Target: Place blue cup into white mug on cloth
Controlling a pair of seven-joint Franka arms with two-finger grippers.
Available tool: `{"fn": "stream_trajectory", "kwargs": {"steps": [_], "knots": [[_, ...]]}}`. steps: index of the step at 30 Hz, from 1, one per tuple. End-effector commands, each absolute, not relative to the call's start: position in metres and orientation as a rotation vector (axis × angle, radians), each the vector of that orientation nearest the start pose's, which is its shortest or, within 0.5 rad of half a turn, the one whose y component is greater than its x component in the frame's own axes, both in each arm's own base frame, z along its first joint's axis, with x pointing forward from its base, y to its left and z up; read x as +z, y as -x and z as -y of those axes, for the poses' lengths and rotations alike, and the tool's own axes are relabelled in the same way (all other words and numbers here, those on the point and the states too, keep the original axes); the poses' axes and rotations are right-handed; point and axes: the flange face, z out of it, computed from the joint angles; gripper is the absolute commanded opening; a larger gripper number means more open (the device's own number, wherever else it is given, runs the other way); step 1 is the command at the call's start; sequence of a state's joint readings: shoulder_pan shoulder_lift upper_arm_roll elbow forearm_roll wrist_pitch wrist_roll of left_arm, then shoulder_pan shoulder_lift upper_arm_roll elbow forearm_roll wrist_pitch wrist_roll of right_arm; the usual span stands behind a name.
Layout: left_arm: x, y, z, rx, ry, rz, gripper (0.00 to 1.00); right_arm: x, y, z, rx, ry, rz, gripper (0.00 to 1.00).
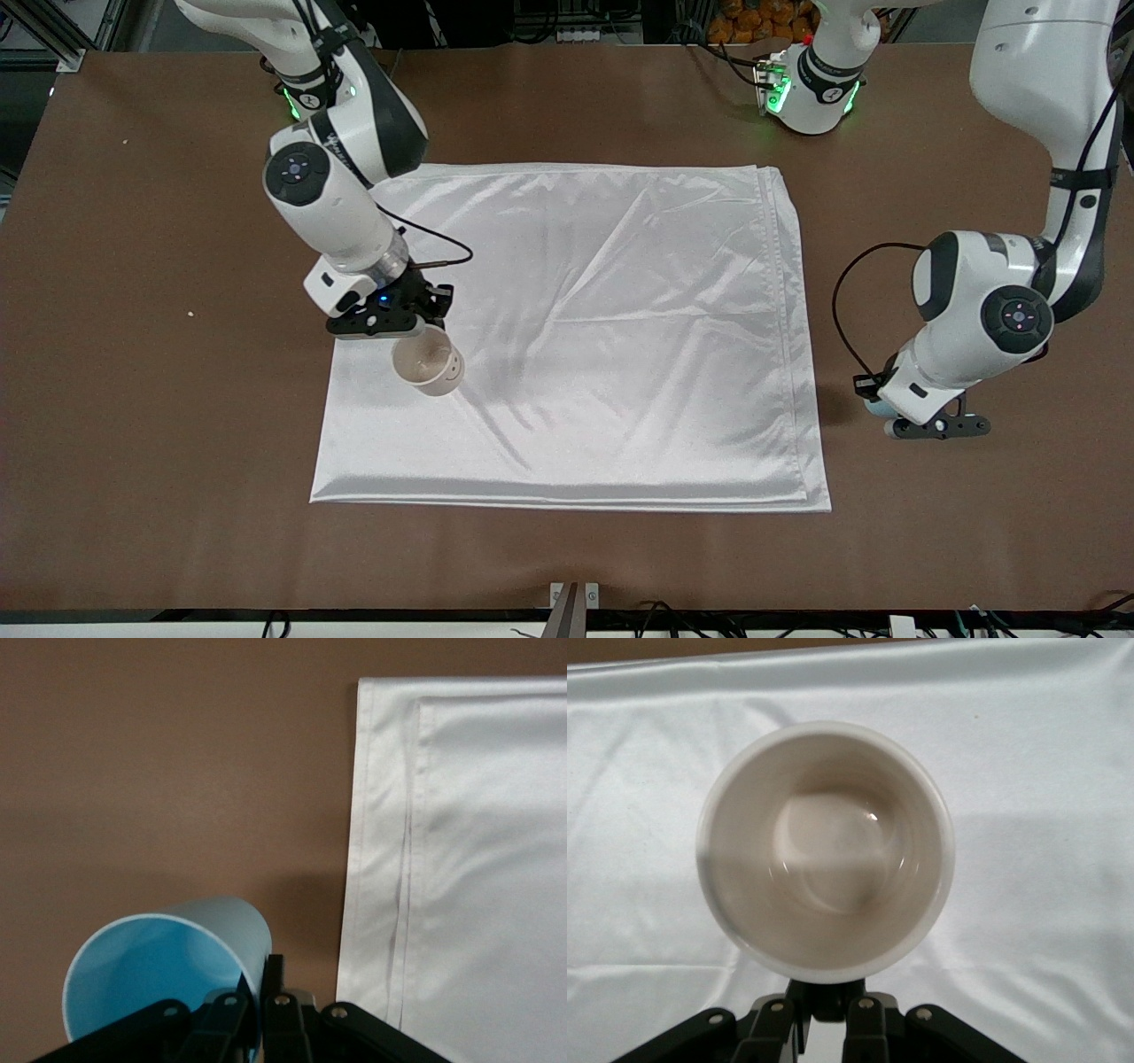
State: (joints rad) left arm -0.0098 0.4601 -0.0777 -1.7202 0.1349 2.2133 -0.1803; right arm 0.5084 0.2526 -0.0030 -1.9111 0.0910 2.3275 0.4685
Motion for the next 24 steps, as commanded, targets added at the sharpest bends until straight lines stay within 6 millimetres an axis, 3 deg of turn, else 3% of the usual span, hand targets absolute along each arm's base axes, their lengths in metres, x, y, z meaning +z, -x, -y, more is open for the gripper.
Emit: {"fn": "stream_trajectory", "kwargs": {"steps": [1,13,24], "knots": [[0.378,-0.652,0.043,-0.083,3.036,0.038,0.00,0.371,-0.552,-0.351,-0.194,3.033,-0.068,0.00],[0.472,-0.620,0.046,-0.094,3.051,0.098,0.00,0.320,-0.543,-0.448,-0.188,3.042,0.011,0.00],[0.515,-0.608,0.055,-0.171,3.056,0.064,0.00,0.273,-0.528,-0.480,-0.195,3.103,0.163,0.00]]}}
